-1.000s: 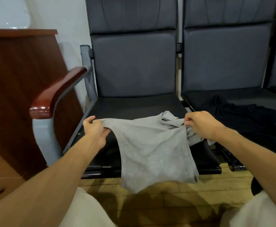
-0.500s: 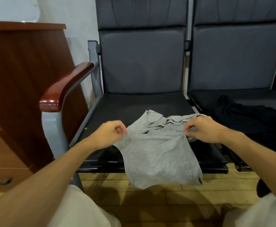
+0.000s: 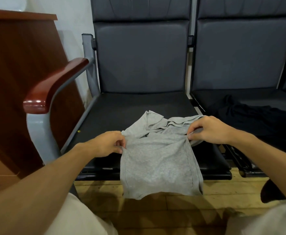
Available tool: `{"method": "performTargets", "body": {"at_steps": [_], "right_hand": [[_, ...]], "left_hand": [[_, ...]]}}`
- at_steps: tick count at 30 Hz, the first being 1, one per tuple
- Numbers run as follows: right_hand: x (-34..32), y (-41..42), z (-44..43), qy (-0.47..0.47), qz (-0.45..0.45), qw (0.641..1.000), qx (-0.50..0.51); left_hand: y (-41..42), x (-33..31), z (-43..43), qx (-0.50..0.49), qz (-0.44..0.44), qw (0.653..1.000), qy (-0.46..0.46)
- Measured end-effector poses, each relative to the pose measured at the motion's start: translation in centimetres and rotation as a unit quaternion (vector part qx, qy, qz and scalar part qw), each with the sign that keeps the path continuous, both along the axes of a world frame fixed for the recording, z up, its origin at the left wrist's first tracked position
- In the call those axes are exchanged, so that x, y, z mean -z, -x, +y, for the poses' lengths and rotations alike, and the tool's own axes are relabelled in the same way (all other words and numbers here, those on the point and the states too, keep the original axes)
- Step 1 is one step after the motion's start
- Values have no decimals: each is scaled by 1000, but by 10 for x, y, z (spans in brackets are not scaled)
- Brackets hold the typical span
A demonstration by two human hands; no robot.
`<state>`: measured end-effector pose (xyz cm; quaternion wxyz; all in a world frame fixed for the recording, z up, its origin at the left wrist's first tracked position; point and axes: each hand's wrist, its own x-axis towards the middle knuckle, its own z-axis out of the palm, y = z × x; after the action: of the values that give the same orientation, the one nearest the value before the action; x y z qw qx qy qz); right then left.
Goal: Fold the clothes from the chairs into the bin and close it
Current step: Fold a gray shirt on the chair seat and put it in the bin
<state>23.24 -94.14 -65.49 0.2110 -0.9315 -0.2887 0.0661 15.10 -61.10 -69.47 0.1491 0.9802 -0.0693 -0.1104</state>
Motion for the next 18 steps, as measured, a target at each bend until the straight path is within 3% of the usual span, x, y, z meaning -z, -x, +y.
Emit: {"method": "performTargets", "body": {"at_steps": [3, 6, 9, 13, 15, 18], "right_hand": [[0, -5, -2, -33, -3, 999, 24], [0, -11, -7, -88, -15, 991, 97], [4, -15, -12, -144, -30, 968, 202], [6, -17, -12, -192, -25, 943, 269], [4, -16, -9, -205, -27, 937, 281], [1, -13, -7, -205, -33, 938, 278]], "left_hand": [[-5, 4, -1, -5, -13, 1000, 4], [-6, 1, -4, -52, -25, 992, 112], [-5, -8, -13, -124, -78, 968, 203], [-6, -17, -20, -221, -156, 922, 276], [-6, -19, -18, -249, -188, 905, 290], [-4, -17, -13, -261, -212, 908, 248]]}}
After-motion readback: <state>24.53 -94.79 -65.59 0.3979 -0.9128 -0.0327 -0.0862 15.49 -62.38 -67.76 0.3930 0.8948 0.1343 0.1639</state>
